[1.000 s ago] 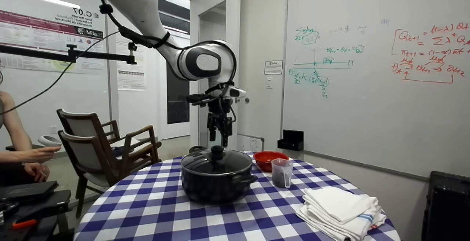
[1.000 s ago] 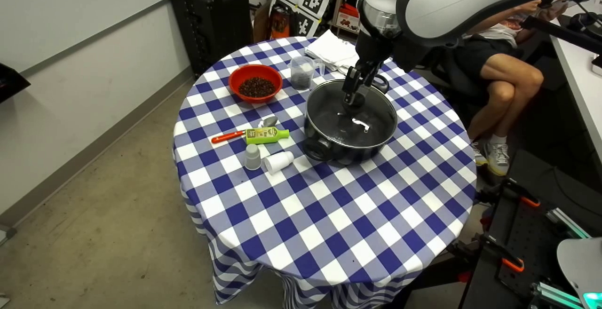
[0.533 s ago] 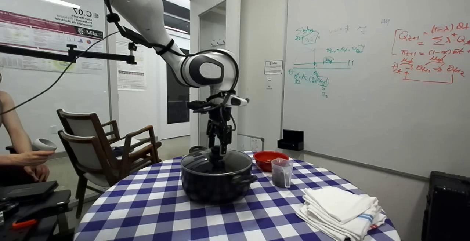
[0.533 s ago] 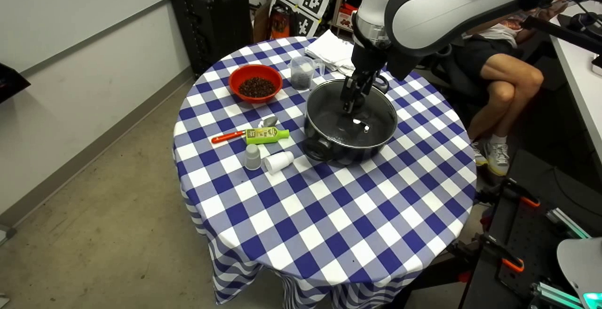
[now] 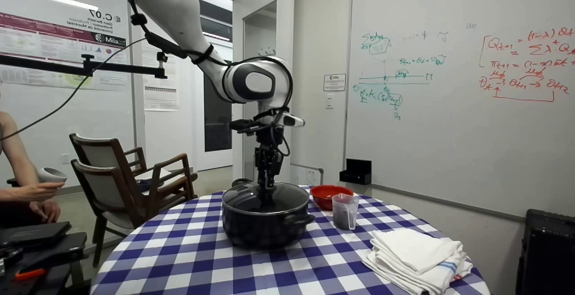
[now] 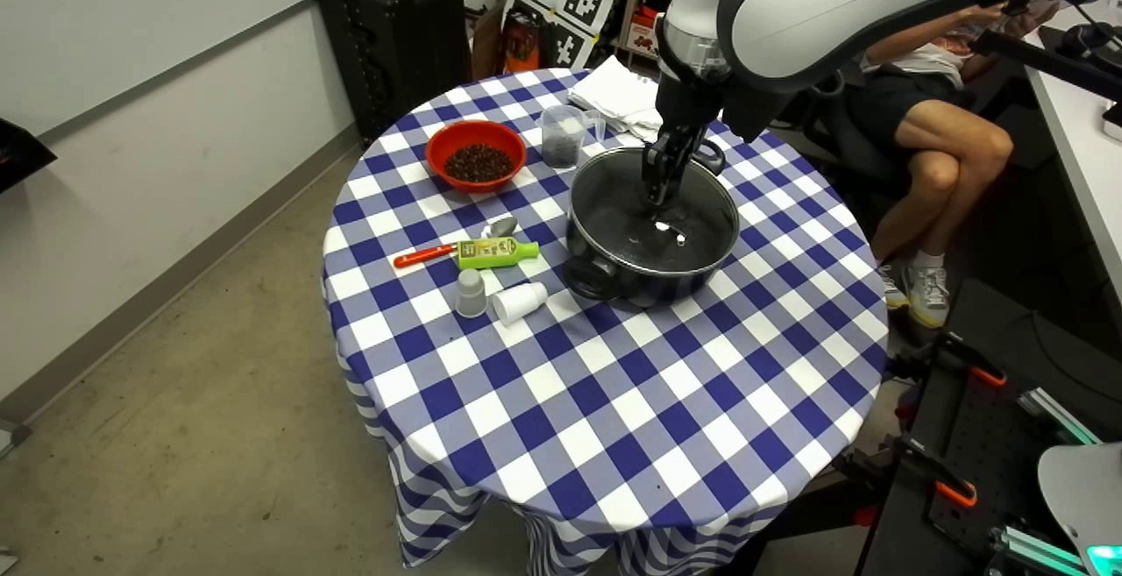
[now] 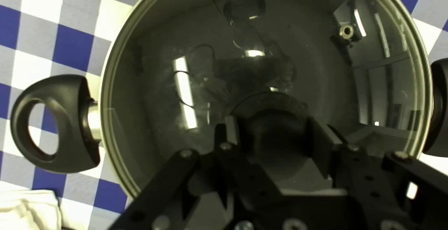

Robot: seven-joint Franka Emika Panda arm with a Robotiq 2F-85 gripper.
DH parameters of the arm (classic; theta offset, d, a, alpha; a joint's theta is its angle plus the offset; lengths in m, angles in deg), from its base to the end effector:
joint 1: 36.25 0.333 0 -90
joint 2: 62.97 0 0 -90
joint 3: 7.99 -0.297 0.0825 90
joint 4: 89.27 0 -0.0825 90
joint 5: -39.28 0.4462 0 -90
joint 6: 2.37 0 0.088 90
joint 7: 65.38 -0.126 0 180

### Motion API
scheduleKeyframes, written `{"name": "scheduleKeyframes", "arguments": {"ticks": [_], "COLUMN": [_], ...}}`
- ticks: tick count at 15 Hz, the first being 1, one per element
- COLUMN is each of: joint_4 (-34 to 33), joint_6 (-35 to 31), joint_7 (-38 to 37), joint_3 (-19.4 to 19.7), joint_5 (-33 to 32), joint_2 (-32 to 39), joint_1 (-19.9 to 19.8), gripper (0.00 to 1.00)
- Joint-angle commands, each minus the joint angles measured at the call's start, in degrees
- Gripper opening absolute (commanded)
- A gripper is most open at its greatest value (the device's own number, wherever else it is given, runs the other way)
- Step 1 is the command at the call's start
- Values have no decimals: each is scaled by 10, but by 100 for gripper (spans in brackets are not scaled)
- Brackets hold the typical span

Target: Uncover the pot

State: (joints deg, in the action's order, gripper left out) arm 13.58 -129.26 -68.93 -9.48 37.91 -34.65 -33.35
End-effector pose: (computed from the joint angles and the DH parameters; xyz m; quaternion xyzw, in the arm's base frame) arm 0.6802 0.0507 0.1916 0.9992 0.0135 -0.0369 0.0056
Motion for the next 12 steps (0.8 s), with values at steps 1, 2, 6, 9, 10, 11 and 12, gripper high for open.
{"name": "scheduleKeyframes", "arguments": {"ticks": [1,2,6,9,10,11,12], "joint_4": [-10,-6,57,116,136,157,175], "joint_6": [7,9,1,-53,-71,-88,-98], "joint_7": [14,13,41,48,40,21,10], "joint_3": [-3,-3,-8,6,13,20,25], "joint_5": [11,10,20,-15,-30,-45,-51], "joint_2": [9,4,-88,-164,-192,-223,-253], "joint_1": [-5,-5,-18,-15,-14,-13,-16], "gripper": [25,25,25,25,25,25,25]}}
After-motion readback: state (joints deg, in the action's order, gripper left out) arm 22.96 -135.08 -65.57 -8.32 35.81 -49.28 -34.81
